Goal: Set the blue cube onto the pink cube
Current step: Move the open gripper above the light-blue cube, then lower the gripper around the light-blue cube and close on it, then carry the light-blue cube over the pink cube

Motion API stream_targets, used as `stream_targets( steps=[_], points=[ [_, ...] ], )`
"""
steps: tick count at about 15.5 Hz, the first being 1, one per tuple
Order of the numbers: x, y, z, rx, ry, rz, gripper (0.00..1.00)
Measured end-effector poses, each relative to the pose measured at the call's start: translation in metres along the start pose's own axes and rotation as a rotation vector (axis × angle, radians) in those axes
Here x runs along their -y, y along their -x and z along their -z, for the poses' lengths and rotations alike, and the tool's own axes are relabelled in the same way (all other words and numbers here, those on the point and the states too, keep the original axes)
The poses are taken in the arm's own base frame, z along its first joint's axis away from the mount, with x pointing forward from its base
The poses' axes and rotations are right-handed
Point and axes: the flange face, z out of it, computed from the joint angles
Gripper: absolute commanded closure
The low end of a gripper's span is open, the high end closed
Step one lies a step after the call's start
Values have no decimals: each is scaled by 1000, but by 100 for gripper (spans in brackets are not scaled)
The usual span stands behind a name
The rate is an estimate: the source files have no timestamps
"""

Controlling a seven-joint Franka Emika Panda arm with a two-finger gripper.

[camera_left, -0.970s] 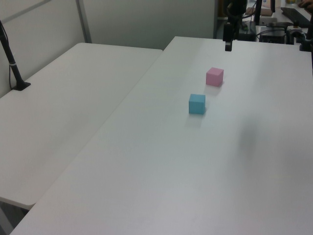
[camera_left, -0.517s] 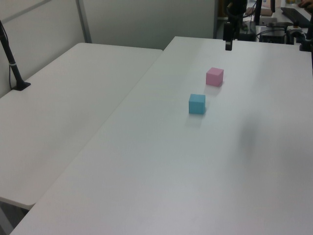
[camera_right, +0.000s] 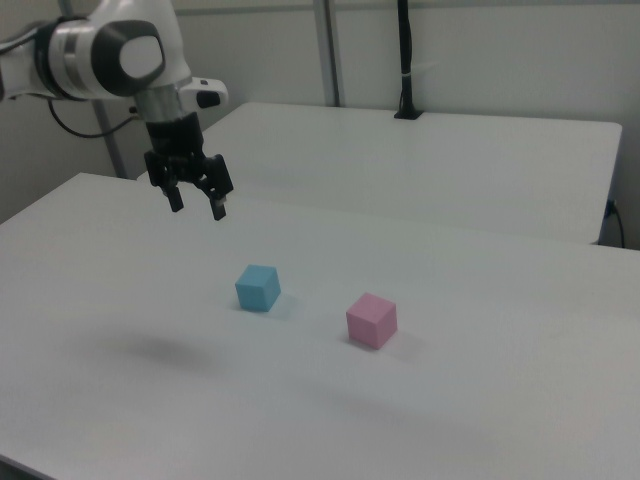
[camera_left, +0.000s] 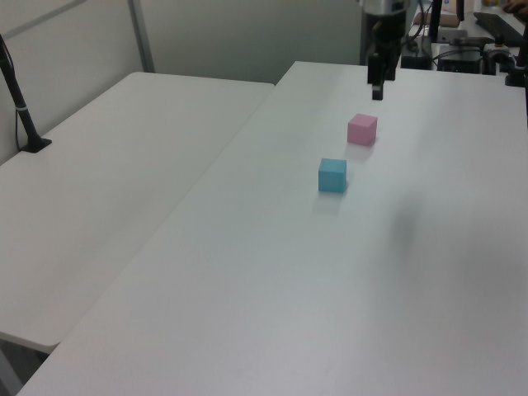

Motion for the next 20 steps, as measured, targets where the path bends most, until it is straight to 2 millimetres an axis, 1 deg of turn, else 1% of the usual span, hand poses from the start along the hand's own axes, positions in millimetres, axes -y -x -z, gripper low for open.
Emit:
stream_targets(
  steps=[2,4,7,9,12,13,14,15,16,17,18,20],
  points=[
    [4,-18,-20,-30,-4,8,0],
    [8,-36,-45,-50,-7,46,0],
    [14,-60,-93,-56,-9,123,0],
    [17,-73,-125,-60,-9,153,0],
    [21,-88,-167,-64,5,174,0],
    [23,-92,-186,-55,22,187,0],
    [24,-94,-196,-49,27,193,19],
    [25,-95,-205,-43,30,197,44],
    [26,-96,-211,-37,31,199,66],
    [26,-96,-216,-32,31,200,80],
    [26,-97,-218,-29,32,200,81],
    [23,-98,-216,-33,32,195,81]
  ],
)
